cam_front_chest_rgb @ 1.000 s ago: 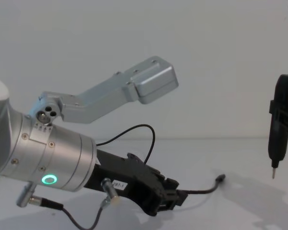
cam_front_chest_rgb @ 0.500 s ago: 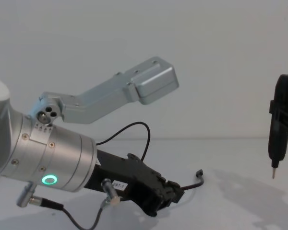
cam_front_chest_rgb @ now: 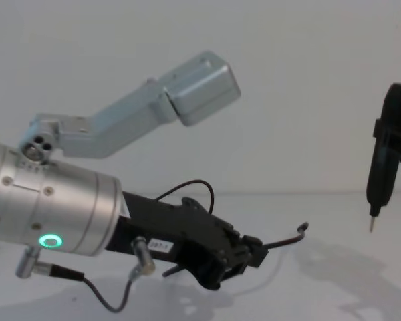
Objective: Pick up the data cable with the one hand.
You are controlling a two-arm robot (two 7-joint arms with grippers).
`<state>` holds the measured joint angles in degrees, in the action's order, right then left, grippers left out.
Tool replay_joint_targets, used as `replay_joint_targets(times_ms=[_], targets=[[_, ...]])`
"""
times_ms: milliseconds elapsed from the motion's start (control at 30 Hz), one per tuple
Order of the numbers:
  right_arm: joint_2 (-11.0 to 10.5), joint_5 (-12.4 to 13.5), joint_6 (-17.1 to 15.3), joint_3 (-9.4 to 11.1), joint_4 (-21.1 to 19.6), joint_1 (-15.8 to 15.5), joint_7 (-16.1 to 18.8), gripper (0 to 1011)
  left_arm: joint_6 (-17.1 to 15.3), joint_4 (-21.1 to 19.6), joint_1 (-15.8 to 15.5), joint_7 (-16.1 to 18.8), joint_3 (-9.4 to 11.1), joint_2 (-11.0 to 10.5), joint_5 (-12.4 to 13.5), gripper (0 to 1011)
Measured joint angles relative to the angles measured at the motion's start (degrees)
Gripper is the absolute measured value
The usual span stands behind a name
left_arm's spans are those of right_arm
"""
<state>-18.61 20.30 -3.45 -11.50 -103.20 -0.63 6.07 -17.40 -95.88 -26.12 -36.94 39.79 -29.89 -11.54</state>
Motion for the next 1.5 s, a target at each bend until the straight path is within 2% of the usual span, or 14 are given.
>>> replay_joint_targets(times_ms=[67, 100, 200, 367, 533, 800, 1133, 1500], targets=[[0.1, 0.9, -0.6, 0.3, -0.6, 0.0, 0.5, 283, 2.3, -0.8, 0.4, -1.4, -0.6, -1.1, -1.1, 54], [0.2, 1.3, -0.9, 0.4, -0.8, 0.1, 0.7, 283, 2.3, -0.8, 0.4, -1.4, -0.6, -1.1, -1.1, 54], [0.4, 3.8, -2.8, 1.1, -2.4, 0.2, 1.6, 283, 4.3, -1.8, 0.9, -2.7, -1.5, -2.5, -2.3, 54], [0.5, 6.4, -5.1, 1.9, -4.4, 0.2, 2.4, 283, 7.2, -3.5, 1.7, -4.8, -2.8, -5.0, -4.3, 54], [0.1, 8.3, -6.9, 2.5, -6.2, 0.2, 3.0, 283, 8.6, -4.7, 2.5, -6.1, -4.0, -7.2, -6.0, 54], [-1.0, 11.3, -9.5, 3.5, -8.8, 0.2, 4.3, 283, 9.6, -5.9, 3.3, -7.3, -5.0, -9.4, -7.8, 54], [-2.2, 11.7, -9.0, 2.7, -9.1, 1.1, 6.0, 283, 10.2, -6.6, 3.8, -8.0, -5.6, -10.8, -8.9, 54], [-3.8, 8.9, -4.0, 0.1, -6.8, 3.0, 9.2, 283, 10.6, -6.9, 4.0, -8.4, -5.9, -11.5, -9.4, 54]])
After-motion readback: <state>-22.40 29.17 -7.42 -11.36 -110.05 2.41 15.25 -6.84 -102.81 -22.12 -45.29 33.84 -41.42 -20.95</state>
